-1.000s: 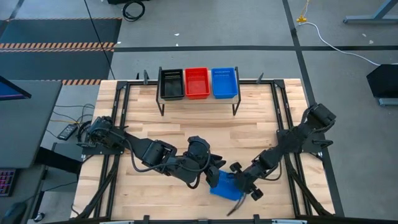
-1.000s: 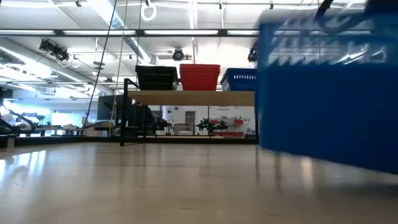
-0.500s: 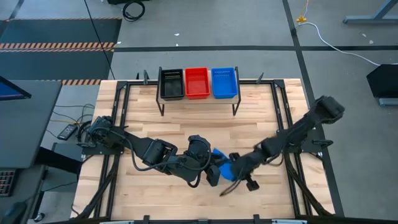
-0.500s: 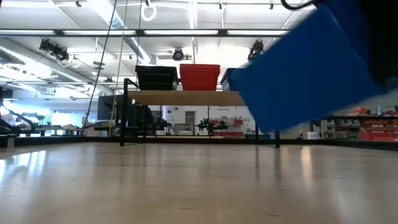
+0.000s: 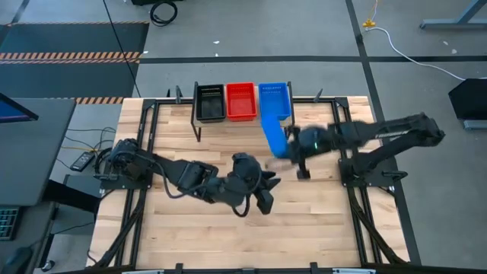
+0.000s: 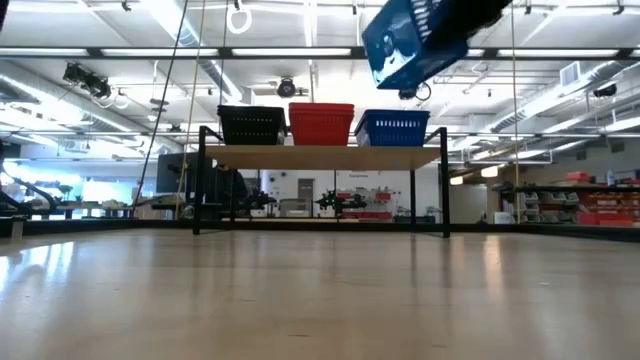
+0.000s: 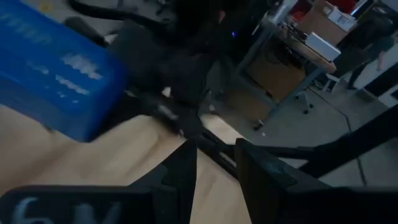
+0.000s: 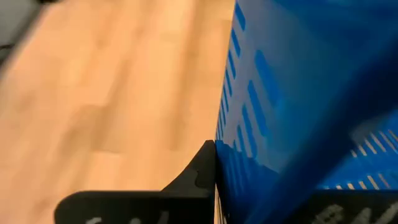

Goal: Stack baskets on shelf by color
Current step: Stack the blue bin on the stacked blue bins on the shelf

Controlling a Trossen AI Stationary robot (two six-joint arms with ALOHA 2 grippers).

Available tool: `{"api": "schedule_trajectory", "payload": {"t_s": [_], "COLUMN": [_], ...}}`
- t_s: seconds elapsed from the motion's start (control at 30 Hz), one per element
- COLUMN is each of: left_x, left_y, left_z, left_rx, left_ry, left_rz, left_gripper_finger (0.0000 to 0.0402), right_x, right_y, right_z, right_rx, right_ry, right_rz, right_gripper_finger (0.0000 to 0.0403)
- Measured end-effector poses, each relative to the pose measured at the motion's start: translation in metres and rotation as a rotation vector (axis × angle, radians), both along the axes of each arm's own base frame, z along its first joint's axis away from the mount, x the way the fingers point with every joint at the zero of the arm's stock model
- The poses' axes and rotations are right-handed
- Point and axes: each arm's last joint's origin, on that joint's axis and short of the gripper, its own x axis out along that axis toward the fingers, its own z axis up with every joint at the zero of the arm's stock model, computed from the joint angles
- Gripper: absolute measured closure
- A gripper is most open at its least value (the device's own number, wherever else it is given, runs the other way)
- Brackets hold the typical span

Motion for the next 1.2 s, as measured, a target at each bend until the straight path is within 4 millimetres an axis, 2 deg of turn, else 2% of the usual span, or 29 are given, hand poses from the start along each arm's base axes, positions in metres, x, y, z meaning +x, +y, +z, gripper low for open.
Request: {"api": "schedule_trajectory", "payload": {"t_s": [0.1, 0.27, 0.43, 0.57, 0.73, 0.87, 1.2], "left_x": [-0.001, -0.019, -0.042, -0.060, -0.072, -0.075, -0.078], "left_y": [0.015, 0.050, 0.094, 0.131, 0.172, 0.193, 0.210], "left_z": [0.015, 0.054, 0.082, 0.100, 0.106, 0.103, 0.098], "left_rx": [0.076, 0.253, 0.375, 0.434, 0.456, 0.443, 0.426], "left_ry": [-0.039, -0.106, -0.106, -0.126, -0.121, -0.091, -0.050], "left_rz": [-0.001, 0.005, -0.022, -0.056, -0.084, -0.112, -0.140], "left_gripper_finger": [0.0285, 0.0285, 0.0285, 0.0285, 0.0285, 0.0285, 0.0285], "right_x": [0.000, 0.000, -0.001, -0.001, 0.002, 0.003, -0.003], "right_y": [-0.030, -0.073, -0.108, -0.127, -0.147, -0.157, -0.155], "right_z": [0.013, 0.023, 0.031, 0.032, 0.024, 0.019, 0.021], "right_rx": [-0.039, -0.063, -0.082, -0.082, -0.068, -0.047, -0.036], "right_ry": [-0.016, -0.019, -0.013, 0.032, 0.098, 0.115, 0.129], "right_rz": [-0.061, -0.136, -0.181, -0.192, -0.209, -0.223, -0.229], "right_gripper_finger": [0.0395, 0.0394, 0.0394, 0.0394, 0.0394, 0.0394, 0.0386]}}
